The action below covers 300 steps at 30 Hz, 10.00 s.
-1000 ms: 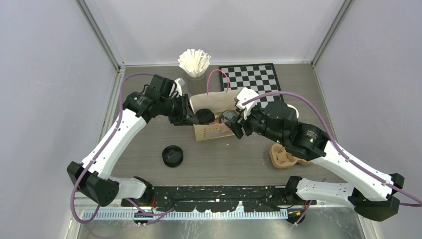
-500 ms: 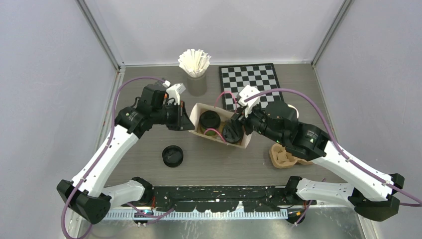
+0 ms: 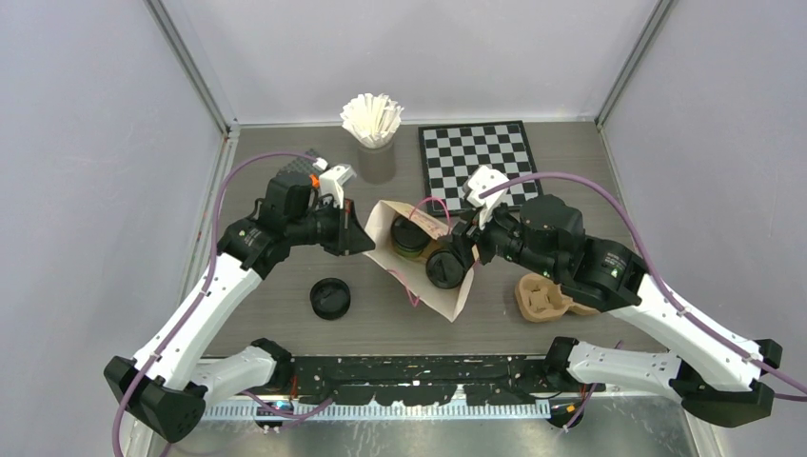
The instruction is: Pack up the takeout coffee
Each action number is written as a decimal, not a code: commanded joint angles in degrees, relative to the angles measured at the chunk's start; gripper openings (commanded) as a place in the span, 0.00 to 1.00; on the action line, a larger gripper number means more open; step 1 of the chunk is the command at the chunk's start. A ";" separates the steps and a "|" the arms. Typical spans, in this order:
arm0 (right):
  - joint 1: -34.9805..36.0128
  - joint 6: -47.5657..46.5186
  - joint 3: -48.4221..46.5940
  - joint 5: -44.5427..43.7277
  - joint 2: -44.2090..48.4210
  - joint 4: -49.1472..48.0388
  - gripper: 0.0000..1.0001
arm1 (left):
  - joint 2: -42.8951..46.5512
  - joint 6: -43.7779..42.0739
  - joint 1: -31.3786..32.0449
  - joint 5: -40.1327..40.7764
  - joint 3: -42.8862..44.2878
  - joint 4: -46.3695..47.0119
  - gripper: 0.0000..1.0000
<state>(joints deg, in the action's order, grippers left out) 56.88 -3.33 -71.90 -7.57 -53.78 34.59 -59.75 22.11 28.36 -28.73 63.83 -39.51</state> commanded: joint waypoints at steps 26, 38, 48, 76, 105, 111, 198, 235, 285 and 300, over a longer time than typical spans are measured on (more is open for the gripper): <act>4.73 8.16 -10.53 -2.57 -13.11 8.97 0.57 | 1.73 20.56 1.45 12.45 1.33 -2.85 0.00; 4.59 11.56 -10.30 -11.73 -18.68 7.54 0.51 | 3.36 22.54 2.84 8.22 -1.41 0.01 0.06; 3.85 8.14 -2.42 -9.59 -14.31 5.05 0.51 | 4.19 19.29 2.30 10.88 2.30 -6.70 0.40; 4.50 15.58 4.44 -9.57 -11.82 -1.41 0.64 | 0.36 12.79 -0.91 -1.93 5.28 -7.74 0.00; 9.44 17.31 1.57 -20.38 -29.60 -16.28 0.89 | 9.80 13.77 0.91 -3.08 -6.79 1.94 0.00; 9.35 18.74 6.93 -18.70 -28.23 -23.29 0.89 | 9.91 13.09 0.91 -2.15 -6.18 -0.29 0.00; 6.20 -45.78 14.88 14.59 -22.39 -20.22 0.80 | 15.89 5.54 0.91 -5.52 -8.20 0.95 0.00; 4.75 -51.34 11.28 17.03 -22.60 -15.70 0.90 | 16.94 2.33 0.91 -6.32 -10.07 0.91 0.00; 4.87 -50.96 9.88 15.28 -23.55 -16.01 0.48 | 18.65 3.35 0.91 -3.41 -10.38 -0.15 0.00; 6.08 -52.21 9.92 16.04 -23.21 -14.72 0.59 | 18.40 2.50 0.90 -3.73 -10.41 -0.35 0.00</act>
<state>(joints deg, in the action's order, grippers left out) 62.59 -54.96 -61.25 7.22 -78.35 19.79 -41.95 25.39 29.15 -32.21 53.12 -40.99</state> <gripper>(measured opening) 0.512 0.009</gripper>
